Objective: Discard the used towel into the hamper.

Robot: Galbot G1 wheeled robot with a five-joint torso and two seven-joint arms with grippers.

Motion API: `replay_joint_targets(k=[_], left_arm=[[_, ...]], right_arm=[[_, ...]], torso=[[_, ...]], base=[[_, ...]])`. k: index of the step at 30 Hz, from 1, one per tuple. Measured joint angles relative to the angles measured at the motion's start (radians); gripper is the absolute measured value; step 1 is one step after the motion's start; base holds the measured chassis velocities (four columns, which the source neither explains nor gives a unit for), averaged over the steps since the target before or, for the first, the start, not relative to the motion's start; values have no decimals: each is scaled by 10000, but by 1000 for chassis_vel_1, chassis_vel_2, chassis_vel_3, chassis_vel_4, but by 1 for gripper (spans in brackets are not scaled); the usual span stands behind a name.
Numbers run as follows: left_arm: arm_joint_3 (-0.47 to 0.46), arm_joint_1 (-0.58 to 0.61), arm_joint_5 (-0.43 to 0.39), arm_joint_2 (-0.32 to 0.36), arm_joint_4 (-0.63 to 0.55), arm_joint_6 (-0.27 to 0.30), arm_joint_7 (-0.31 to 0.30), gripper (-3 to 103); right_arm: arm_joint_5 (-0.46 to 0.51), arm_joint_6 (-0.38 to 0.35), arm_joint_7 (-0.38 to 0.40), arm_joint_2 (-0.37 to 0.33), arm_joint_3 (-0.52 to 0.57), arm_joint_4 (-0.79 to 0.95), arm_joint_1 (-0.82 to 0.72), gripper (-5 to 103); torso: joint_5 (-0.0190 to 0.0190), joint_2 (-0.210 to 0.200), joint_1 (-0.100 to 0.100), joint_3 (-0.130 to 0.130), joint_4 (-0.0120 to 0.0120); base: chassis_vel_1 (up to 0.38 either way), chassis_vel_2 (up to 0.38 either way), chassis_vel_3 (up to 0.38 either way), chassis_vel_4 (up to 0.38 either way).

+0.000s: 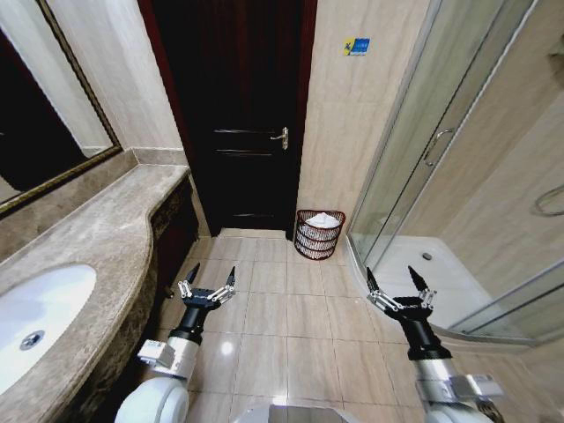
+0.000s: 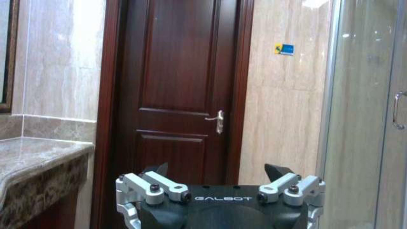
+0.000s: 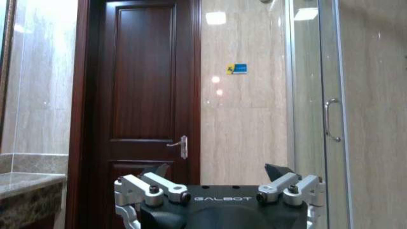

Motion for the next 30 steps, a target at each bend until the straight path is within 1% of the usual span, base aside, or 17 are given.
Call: replay_joint_targets(k=[30], left_arm=[[0,0,0,0,0,0,0,99]], right_arm=[[0,0,0,0,0,0,0,100]], torso=[[0,0,0,0,0]], base=[[0,0,0,0]])
